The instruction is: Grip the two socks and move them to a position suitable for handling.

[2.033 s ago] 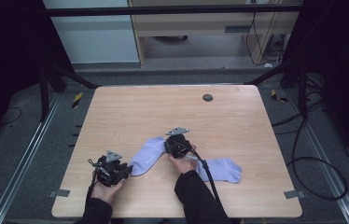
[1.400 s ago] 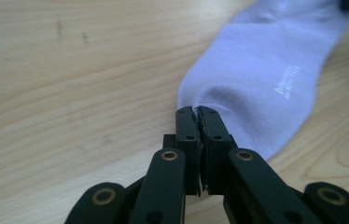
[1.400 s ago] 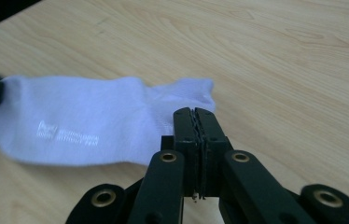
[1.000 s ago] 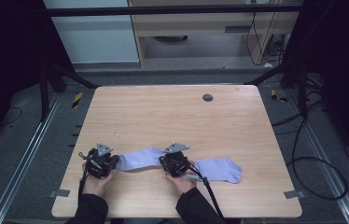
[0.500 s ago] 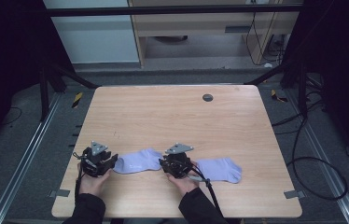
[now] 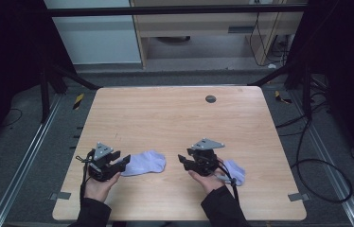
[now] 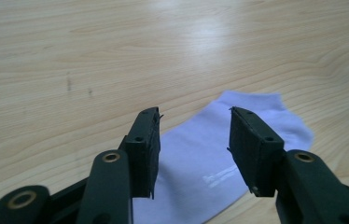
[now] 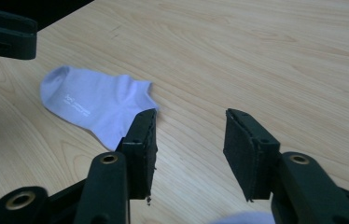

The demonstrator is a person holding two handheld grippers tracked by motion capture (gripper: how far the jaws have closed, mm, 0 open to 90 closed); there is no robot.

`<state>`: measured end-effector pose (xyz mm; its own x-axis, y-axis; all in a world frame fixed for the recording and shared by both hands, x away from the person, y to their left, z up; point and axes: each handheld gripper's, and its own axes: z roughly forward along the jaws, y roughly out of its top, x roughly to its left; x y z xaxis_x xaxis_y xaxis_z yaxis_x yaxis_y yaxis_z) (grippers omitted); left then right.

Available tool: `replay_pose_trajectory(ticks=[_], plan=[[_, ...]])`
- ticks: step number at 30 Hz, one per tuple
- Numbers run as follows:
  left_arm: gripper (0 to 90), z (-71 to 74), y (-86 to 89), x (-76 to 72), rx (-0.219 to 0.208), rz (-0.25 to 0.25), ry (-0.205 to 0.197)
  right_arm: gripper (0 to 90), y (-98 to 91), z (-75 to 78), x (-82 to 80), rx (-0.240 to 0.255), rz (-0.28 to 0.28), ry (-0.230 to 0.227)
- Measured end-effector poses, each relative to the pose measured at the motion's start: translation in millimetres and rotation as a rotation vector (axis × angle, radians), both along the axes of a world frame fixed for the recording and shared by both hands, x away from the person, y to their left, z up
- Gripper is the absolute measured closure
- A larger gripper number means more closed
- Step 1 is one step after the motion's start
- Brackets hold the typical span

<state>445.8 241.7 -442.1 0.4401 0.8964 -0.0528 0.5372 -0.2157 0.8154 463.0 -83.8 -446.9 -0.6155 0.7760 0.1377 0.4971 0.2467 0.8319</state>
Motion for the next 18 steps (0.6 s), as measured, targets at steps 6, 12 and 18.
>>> replay_pose_trajectory(ticks=[6,12,18], plan=[[46.2,1.7,-24.1,-5.6,0.012,-0.047,-0.014,46.9,-37.2,2.5,-10.8,0.015,-0.031,-0.008],[43.2,2.5,-48.7,-8.6,0.034,-0.102,-0.026,40.7,-68.8,-2.6,-20.9,0.021,-0.071,-0.016],[42.2,3.8,-70.9,-6.2,0.034,-0.135,-0.025,40.5,-97.6,-6.2,-29.1,-0.003,-0.106,-0.026]])
